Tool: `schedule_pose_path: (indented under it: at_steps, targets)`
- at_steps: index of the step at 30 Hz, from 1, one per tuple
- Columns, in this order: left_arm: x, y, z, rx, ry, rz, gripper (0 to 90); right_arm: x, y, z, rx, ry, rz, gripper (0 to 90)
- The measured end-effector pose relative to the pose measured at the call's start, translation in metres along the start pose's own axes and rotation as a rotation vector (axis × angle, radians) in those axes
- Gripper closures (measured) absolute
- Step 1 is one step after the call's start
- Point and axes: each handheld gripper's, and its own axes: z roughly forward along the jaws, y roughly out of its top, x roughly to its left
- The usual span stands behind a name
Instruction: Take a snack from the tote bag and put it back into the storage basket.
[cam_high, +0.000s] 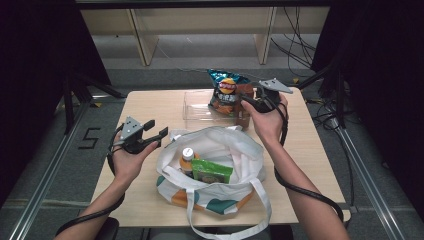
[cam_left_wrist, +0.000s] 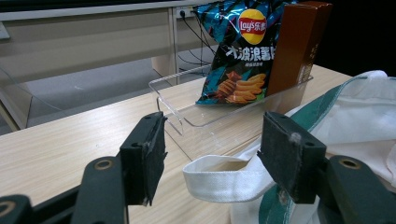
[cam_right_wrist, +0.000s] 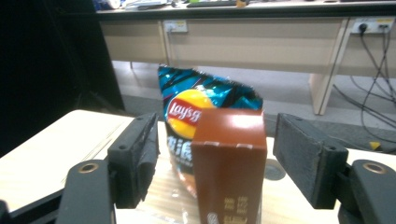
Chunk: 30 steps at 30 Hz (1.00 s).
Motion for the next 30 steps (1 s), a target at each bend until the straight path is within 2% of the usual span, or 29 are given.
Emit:
schedule_pose_path:
  at_steps: [4, 7, 9, 11, 12, 13, 15, 17, 18, 21, 30]
  targets:
    - [0.000, 0.000, 0.000, 0.001, 0.001, -0.002, 39.7, 0.001, -0.003, -0.010, 0.014, 0.022, -0.008, 39.7]
    - [0.000, -0.001, 0.001, 0.007, -0.002, 0.004, 39.6, 0.001, -0.006, -0.018, 0.021, 0.048, -0.031, 45.2]
    - [0.000, 0.000, 0.001, 0.006, -0.002, 0.006, 39.7, 0.004, -0.007, -0.023, 0.032, 0.067, -0.012, 47.9]
    - [-0.001, 0.000, 0.000, 0.003, -0.001, 0.002, 39.6, 0.005, -0.010, -0.028, 0.027, 0.086, -0.029, 51.0]
    - [0.000, 0.000, 0.001, 0.002, -0.002, 0.003, 39.6, 0.004, -0.010, -0.030, 0.033, 0.092, -0.054, 52.1]
    - [0.000, -0.001, 0.000, 0.004, -0.002, 0.004, 39.6, 0.006, -0.011, -0.034, 0.039, 0.097, -0.033, 53.4]
    - [0.000, -0.001, 0.001, 0.005, -0.002, 0.005, 39.6, 0.007, -0.014, -0.039, 0.036, 0.118, -0.058, 55.1]
    - [0.000, -0.001, 0.001, 0.005, -0.002, 0.001, 39.6, 0.009, -0.015, -0.044, 0.049, 0.140, -0.059, 57.3]
    - [0.000, -0.001, 0.001, 0.005, -0.003, 0.003, 39.6, 0.010, -0.017, -0.047, 0.057, 0.151, -0.043, 58.7]
    - [0.000, -0.001, 0.001, 0.006, -0.003, 0.002, 39.6, 0.011, -0.021, -0.053, 0.056, 0.172, -0.074, 61.0]
    - [0.001, -0.004, 0.001, 0.008, -0.003, -0.006, 39.6, 0.014, -0.032, -0.071, 0.072, 0.244, -0.075, 67.1]
